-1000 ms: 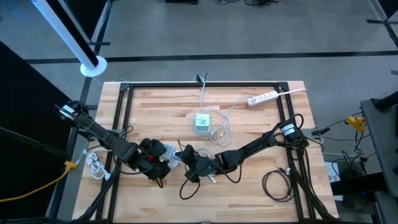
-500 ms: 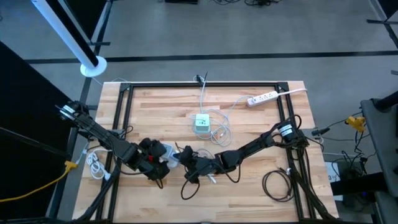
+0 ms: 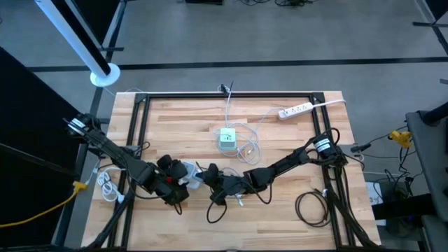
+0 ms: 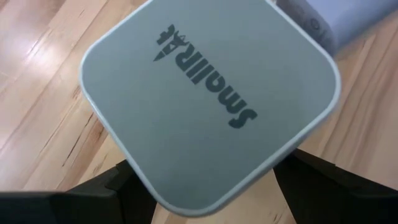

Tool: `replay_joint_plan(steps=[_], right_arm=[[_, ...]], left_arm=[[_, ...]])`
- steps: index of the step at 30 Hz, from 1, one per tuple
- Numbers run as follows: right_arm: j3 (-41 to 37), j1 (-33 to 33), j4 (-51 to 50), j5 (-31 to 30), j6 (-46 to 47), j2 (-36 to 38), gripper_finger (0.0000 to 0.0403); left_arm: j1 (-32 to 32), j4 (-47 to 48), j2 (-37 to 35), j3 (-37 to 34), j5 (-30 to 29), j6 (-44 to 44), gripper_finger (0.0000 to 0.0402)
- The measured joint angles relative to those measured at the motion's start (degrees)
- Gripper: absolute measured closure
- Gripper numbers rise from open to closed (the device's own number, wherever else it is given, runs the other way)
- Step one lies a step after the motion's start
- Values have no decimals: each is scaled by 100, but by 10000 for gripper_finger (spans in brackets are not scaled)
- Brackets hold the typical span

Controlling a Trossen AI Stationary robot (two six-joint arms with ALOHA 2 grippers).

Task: Insert USB
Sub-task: Insert the white charger adapter into the middle left white outlet extension

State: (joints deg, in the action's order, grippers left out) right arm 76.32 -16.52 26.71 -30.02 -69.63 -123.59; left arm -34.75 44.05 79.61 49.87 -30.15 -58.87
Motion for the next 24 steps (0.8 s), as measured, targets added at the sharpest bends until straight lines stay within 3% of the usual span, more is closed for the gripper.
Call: replay_joint_plan(steps=[24], right_arm=[[-182, 141, 306, 270, 346, 4, 209]], left_arm=[[-26, 9, -2, -2, -14, -15, 127]])
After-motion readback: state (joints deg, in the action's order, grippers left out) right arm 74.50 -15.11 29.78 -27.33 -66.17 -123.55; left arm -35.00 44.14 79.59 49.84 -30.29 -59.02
